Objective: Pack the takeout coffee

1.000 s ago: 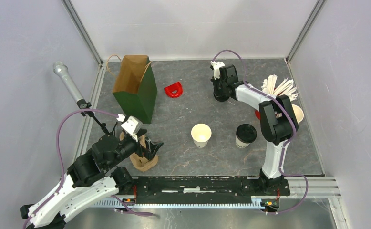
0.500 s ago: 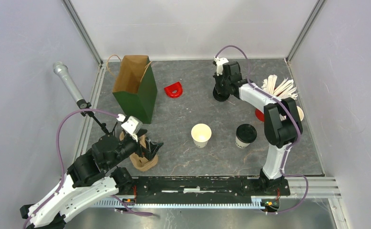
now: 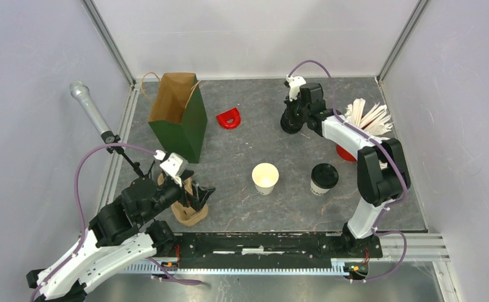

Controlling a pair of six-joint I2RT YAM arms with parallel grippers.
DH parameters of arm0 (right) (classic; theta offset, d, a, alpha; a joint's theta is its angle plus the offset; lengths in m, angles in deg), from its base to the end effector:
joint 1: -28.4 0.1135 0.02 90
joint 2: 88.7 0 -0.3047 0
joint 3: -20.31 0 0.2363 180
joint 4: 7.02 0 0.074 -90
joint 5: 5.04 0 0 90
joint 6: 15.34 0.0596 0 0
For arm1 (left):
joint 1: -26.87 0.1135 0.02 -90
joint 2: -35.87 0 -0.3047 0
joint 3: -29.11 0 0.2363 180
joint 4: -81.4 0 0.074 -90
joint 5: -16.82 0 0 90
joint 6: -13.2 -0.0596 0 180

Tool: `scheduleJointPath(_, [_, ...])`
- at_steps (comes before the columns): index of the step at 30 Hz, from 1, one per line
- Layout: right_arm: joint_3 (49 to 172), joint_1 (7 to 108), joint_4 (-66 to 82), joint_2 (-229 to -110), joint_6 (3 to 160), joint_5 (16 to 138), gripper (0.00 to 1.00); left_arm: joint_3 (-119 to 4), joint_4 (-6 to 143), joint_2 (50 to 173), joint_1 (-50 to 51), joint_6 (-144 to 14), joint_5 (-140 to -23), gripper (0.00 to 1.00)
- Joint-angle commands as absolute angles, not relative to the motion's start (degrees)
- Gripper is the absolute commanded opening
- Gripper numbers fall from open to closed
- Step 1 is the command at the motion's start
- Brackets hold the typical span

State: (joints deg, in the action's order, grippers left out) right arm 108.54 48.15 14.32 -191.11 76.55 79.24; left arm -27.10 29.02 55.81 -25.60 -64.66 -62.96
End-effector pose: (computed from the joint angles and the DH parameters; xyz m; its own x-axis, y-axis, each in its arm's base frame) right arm 0.3962 0.1486 0.2757 -0.5601 -0.1662 -0.8116 -0.3943 0.9151 0.0847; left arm 0.0398 -0.0344 0.3204 -0.3075 0.0606 -0.9496 0.6259 0.7645 -0.1539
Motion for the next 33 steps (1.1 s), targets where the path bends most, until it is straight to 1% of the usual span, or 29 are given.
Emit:
scheduleJointPath(1, [105.4, 47.6, 8.1, -188.5, 75.5, 78.6, 0.00, -27.6, 29.3, 56.3, -25.5, -63.4, -62.5, 1.00])
scheduleJointPath(5, [107.1, 47.0, 9.1, -192.8, 77.6, 72.8, 0.00, -27.5, 29.3, 56.7, -25.5, -63.3, -63.4, 1.00])
scheduleJointPath(8, [105.4, 46.3, 4.5, -192.2, 80.5, 72.3, 0.00, -27.5, 29.3, 56.9, -25.5, -63.3, -63.5, 1.00])
scheduleJointPath(12, [108.8, 45.1, 6.4, -193.0, 82.0, 72.4, 0.00, -27.4, 29.3, 57.0, -25.5, -63.3, -63.7, 1.00])
scheduleJointPath(20, [106.6, 43.6, 4.0, -194.0, 85.9, 69.6, 0.00, -27.5, 29.3, 56.7, -25.5, -63.4, -63.7, 1.00])
scheduleJointPath(25, [103.6, 42.3, -0.5, -194.3, 88.7, 66.5, 0.00, -27.5, 29.3, 56.9, -25.5, -63.4, -63.8, 1.00])
scheduleJointPath(33, [102.9, 41.0, -2.3, -196.0, 91.4, 63.5, 0.00, -27.5, 29.3, 57.1, -25.5, -63.4, -63.8, 1.00])
